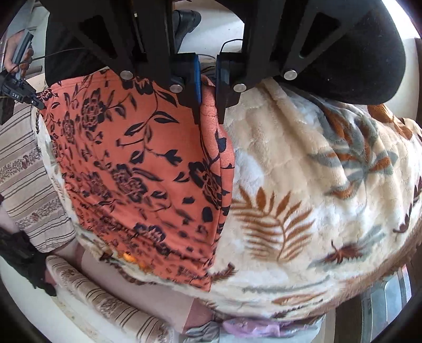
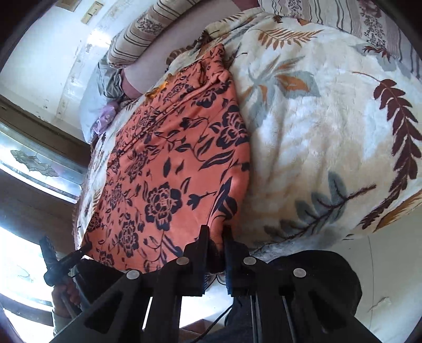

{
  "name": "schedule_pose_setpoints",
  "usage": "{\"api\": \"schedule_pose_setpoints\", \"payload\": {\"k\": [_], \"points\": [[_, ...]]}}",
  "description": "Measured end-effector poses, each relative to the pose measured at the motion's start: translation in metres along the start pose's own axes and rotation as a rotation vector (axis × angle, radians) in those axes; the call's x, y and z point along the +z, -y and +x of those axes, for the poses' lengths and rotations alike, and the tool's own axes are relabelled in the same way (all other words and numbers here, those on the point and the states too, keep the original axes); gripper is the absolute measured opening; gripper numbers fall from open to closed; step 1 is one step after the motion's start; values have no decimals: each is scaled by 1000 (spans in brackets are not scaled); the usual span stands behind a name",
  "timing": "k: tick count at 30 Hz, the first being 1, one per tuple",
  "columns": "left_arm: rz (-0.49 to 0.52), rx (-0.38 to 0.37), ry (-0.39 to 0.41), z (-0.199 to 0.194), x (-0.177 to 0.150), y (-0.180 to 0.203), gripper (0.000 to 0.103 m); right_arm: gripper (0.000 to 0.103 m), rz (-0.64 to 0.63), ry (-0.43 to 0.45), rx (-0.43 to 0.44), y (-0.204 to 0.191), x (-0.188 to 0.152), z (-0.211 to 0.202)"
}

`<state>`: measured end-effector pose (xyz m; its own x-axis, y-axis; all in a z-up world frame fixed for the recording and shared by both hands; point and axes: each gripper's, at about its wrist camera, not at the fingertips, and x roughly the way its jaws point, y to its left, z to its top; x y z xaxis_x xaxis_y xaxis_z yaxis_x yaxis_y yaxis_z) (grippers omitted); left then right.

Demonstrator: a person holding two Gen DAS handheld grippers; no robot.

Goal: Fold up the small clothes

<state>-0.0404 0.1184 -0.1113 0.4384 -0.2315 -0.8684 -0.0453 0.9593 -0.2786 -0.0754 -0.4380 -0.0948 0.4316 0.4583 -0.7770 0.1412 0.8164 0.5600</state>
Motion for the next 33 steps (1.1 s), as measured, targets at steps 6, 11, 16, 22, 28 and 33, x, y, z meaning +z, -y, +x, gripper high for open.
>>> {"api": "schedule_pose_setpoints", "payload": {"k": [6,11,16,22,28,33], "points": [[-9,0,15,0,-3,0,8,10,46,2,25,8,2,5],[-51,8,-68,23,0,-11,8,10,66,-25,9,15,8,13],[-29,-54,17,-7,17,1,8,10,92,5,70,10,14,8],[16,-135,157,-33,91,22,8,9,66,149,156,-17,85,-19],[121,-149,253,-31,170,62,8,14,53,254,156,-39,172,-29],[113,-137,244,-19,162,61,8,103,35,193,80,-23,126,-35]]}}
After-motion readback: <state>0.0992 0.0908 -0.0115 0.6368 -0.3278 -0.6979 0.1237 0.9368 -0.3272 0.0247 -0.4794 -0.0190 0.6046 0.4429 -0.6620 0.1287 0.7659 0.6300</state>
